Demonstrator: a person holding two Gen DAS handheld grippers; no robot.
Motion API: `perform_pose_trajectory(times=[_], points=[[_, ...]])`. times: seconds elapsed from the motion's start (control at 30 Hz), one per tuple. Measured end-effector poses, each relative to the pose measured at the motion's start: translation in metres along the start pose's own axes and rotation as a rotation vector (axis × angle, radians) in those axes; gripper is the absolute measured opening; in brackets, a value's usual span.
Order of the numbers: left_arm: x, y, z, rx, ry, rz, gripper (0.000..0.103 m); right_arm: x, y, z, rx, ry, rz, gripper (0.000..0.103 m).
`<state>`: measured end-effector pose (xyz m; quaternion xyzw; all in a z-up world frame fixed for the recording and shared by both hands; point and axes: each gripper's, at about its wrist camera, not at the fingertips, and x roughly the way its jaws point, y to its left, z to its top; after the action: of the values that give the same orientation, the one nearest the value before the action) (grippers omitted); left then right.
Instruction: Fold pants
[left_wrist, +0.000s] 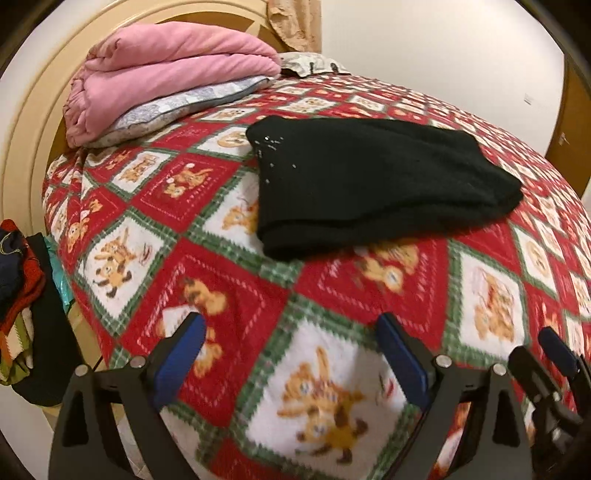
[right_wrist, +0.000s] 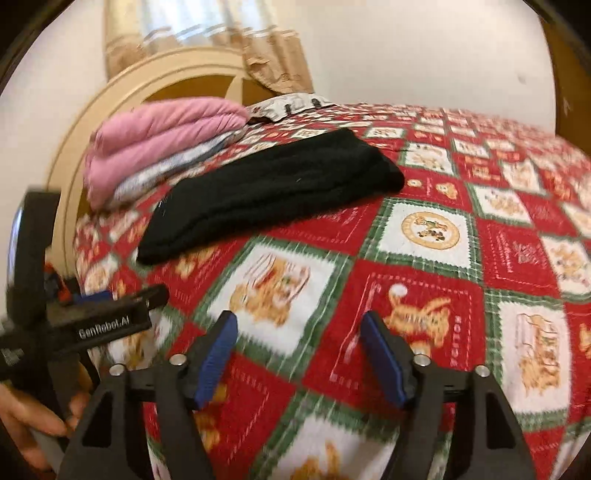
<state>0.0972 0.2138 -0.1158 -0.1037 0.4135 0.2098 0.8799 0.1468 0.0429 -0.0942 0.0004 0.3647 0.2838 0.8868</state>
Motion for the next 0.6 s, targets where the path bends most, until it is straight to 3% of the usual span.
perform_pose_trajectory(times=[0.13, 0.27, 0.37, 0.47, 0.6], points=[[-0.015, -0.001, -0.007, 0.011, -0.018, -0.015, 0.096, -0.01, -0.007, 0.001, 0.046, 0.072, 0.016, 0.072], [-0.038, -0.005, -0.011, 0.024, -0.065, -0.025, 0.096, -0.033, -0.027, 0.005, 0.233, 0.175, 0.041, 0.072], [-0.062, -0.012, -0.011, 0.044, -0.129, -0.051, 0.096, -0.056, -0.034, 0.005, 0.326, 0.204, 0.023, 0.072], [-0.089, -0.022, -0.008, 0.065, -0.197, -0.088, 0.096, -0.087, -0.035, 0.011, 0.343, 0.144, -0.015, 0.072], [-0.117, -0.03, -0.004, 0.092, -0.263, -0.094, 0.096, -0.127, -0.021, 0.022, 0.242, 0.011, -0.106, 0.072]])
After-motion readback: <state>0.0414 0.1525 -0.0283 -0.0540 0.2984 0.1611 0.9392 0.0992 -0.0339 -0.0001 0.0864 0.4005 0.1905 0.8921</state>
